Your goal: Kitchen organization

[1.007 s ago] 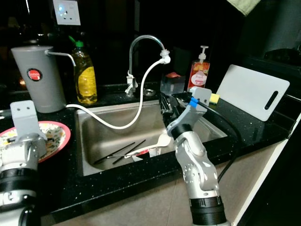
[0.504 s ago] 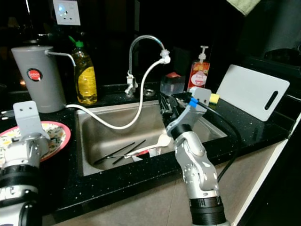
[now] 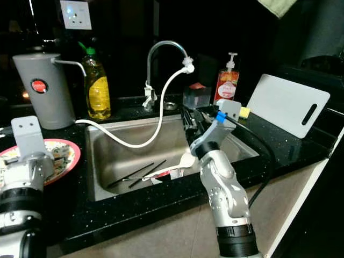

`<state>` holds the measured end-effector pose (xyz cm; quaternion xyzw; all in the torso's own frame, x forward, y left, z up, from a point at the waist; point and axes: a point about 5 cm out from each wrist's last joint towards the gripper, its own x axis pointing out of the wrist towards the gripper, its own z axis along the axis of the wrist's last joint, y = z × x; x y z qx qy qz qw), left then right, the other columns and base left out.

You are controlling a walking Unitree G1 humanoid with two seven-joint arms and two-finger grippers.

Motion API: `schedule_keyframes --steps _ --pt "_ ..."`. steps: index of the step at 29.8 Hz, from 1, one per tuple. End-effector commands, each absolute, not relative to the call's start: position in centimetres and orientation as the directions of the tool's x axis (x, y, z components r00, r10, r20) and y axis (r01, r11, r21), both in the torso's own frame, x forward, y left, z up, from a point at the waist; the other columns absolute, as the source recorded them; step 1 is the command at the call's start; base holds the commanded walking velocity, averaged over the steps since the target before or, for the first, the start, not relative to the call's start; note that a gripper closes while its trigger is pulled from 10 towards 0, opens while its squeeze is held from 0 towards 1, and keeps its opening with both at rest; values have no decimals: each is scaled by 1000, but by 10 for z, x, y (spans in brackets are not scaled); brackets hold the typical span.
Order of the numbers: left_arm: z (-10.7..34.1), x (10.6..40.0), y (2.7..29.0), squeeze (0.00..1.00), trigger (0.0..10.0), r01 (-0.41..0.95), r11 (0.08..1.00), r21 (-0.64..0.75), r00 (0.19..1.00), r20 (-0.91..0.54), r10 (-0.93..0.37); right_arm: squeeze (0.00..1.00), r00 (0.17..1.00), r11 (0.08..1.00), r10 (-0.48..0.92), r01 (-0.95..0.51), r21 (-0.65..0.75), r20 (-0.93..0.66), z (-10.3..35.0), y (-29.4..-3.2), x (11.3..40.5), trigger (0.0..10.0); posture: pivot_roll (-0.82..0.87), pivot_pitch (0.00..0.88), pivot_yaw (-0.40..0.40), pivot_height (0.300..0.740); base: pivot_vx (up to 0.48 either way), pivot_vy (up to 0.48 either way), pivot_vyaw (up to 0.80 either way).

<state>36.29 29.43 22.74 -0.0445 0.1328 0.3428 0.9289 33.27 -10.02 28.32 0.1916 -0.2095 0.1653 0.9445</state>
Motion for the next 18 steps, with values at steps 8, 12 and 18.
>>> schedule_keyframes --steps 8,12,18 --pt "226 362 294 0 3020 -652 758 14 729 -260 633 0 860 876 222 -383 295 459 283 -104 332 10000 -61 0 -53 740 0 0 0" --pt "244 364 288 0 10000 -624 781 32 773 -119 623 0 859 875 223 -385 294 461 284 -104 331 10000 -61 0 -53 740 0 0 0" --pt "275 362 267 0 10000 -495 869 2 864 104 492 0 853 872 228 -394 290 470 287 -103 331 10000 -57 0 -58 740 0 0 0"
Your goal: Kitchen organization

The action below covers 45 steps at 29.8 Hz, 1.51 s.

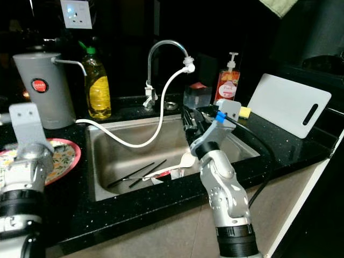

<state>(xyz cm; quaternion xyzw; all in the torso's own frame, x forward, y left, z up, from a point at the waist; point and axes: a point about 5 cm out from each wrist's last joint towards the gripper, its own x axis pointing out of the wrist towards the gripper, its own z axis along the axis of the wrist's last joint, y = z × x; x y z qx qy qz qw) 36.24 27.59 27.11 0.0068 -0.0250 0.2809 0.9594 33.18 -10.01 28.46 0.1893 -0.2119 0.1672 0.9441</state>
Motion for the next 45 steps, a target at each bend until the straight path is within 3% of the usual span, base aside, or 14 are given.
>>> schedule_keyframes --steps 1,4,6,7,8,9,14,21,29,37,45 --pt "275 362 267 0 10000 -495 869 2 864 104 492 0 853 872 228 -394 290 470 287 -103 331 10000 -57 0 -58 740 0 0 0" --pt "286 359 257 0 10000 -403 915 13 900 187 393 0 848 869 234 -402 288 476 289 -103 330 10000 -55 0 -60 740 0 0 0" --pt "299 354 233 0 10000 -213 972 98 941 289 178 0 831 824 265 -458 332 489 295 -100 329 10000 -53 0 -64 740 0 0 0" --pt "299 354 233 0 10000 -213 972 98 941 289 178 0 831 824 265 -458 332 489 295 -100 329 10000 -53 0 -64 740 0 0 0" --pt "305 348 215 0 10000 -79 982 170 943 333 18 0 808 743 303 -532 406 505 301 -98 325 10000 -52 0 -65 740 0 0 0" --pt "305 348 215 0 10000 -79 982 170 943 333 18 0 808 743 303 -532 406 505 301 -98 325 10000 -52 0 -65 740 0 0 0" --pt "313 320 163 0 10000 276 896 348 837 371 -403 0 683 517 432 -723 458 589 315 -92 309 10000 -53 0 -66 740 0 0 0" --pt "310 297 129 0 10000 499 761 416 692 337 -638 0 612 388 483 -790 474 626 320 -87 299 10000 -59 0 -65 740 0 0 0" --pt "309 289 115 0 10000 576 701 421 621 332 -710 0 581 323 517 -812 486 629 320 -88 294 10000 -64 0 -61 740 0 0 0" --pt "312 283 113 0 10000 620 670 409 576 342 -742 0 595 324 525 -801 503 609 317 -90 295 10000 -67 0 -60 740 0 0 0" --pt "320 297 127 0 10000 495 776 390 672 395 -627 0 596 328 533 -800 502 601 316 -91 294 10000 -66 0 -64 740 0 0 0"
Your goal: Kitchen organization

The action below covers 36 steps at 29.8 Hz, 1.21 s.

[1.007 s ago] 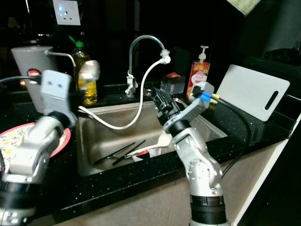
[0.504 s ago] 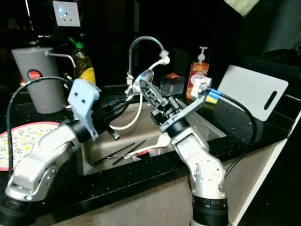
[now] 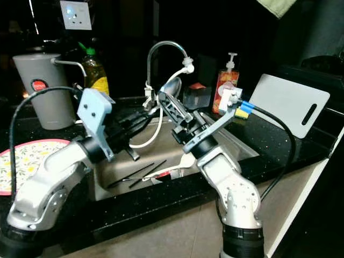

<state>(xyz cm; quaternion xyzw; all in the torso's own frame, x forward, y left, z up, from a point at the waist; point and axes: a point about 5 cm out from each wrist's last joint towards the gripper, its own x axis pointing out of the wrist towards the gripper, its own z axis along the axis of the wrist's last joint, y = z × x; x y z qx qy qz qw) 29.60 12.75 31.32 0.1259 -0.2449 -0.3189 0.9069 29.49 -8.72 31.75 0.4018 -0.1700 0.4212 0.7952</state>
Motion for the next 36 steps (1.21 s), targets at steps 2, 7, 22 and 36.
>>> schedule_keyframes --steps 2,7,22,36 --pt "323 300 130 0 10000 458 806 375 696 413 -587 0 583 319 542 -809 494 605 317 -89 293 10000 -67 0 -65 740 0 0 0" --pt "324 294 124 0 10000 510 777 367 655 420 -628 0 577 326 556 -813 482 598 316 -87 291 10000 -66 0 -66 740 0 0 0" --pt "311 280 108 0 10000 645 651 401 557 336 -759 0 608 358 539 -792 495 583 313 -89 295 9882 -66 0 -62 740 0 0 0" --pt "309 277 107 0 10000 663 631 403 541 324 -776 0 632 373 511 -773 513 582 313 -93 299 0 -66 0 -64 740 0 0 0"
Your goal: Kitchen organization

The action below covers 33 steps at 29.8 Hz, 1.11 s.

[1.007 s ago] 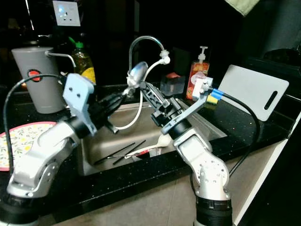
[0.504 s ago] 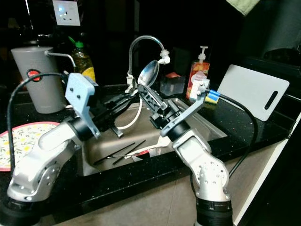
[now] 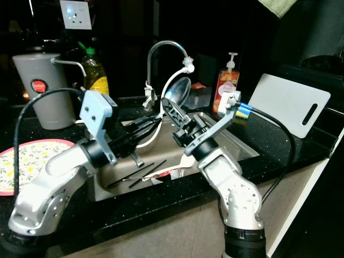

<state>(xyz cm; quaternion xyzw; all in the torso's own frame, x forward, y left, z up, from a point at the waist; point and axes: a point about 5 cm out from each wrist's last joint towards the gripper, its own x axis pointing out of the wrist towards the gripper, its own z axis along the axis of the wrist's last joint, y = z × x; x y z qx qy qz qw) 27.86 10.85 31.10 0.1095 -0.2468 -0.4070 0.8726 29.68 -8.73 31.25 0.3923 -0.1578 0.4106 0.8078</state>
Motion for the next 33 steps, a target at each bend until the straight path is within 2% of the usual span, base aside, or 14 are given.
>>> schedule_keyframes --steps 1,7,8,13,14,17,20,21,22,23,25,26,28,33 --pt "309 277 107 0 10000 660 633 404 544 325 -774 0 631 372 510 -774 512 584 313 -93 299 0 -67 0 -65 740 0 0 0" --pt "310 280 107 0 10000 620 660 425 574 328 -750 0 626 373 511 -779 505 589 314 -93 299 0 -68 0 -67 740 0 0 0" --pt "310 281 108 1000 10000 612 673 415 584 337 -738 0 624 377 517 -781 498 587 314 -92 299 10000 -70 0 -67 740 0 0 0" --pt "321 286 116 1000 10000 578 739 345 617 408 -673 0 647 405 510 -762 505 567 312 -92 301 10000 -71 0 -70 740 0 0 0" --pt "323 283 117 0 10000 595 728 341 598 417 -684 0 665 424 499 -747 513 556 310 -93 304 10000 -73 0 -70 740 0 0 0" --pt "326 279 120 0 10000 621 716 320 572 439 -693 0 720 513 465 -694 505 516 306 -96 310 10000 -73 0 -71 740 0 0 0" --pt "332 276 129 0 10000 633 727 266 561 490 -667 0 836 645 351 -542 538 421 292 -104 328 10000 -72 0 -73 740 0 0 0" --pt "332 276 129 0 10000 633 727 266 561 490 -667 0 836 645 351 -542 538 421 292 -104 328 10000 -72 0 -73 740 0 0 0" --pt "333 276 132 0 10000 628 736 252 566 501 -654 0 886 689 284 -454 565 365 284 -109 337 10000 -71 0 -74 740 0 0 0" --pt "333 276 132 0 10000 628 736 252 566 501 -654 0 886 689 284 -454 565 365 284 -109 337 10000 -71 0 -74 740 0 0 0" --pt "333 278 134 0 10000 617 749 240 579 507 -639 0 958 729 173 -281 625 230 261 -120 352 10000 -67 0 -76 740 0 0 0" --pt "333 278 134 0 10000 617 749 240 579 507 -639 0 958 729 173 -281 625 230 261 -120 352 10000 -67 0 -76 740 0 0 0" --pt "332 278 135 0 10000 610 756 237 588 505 -632 0 990 731 97 -139 668 99 237 -129 361 10000 -66 0 -77 740 0 0 0" --pt "331 279 137 0 10000 604 764 228 602 497 -625 0 1000 750 4 12 661 -23 208 -142 367 10000 -64 0 -78 740 0 0 0"
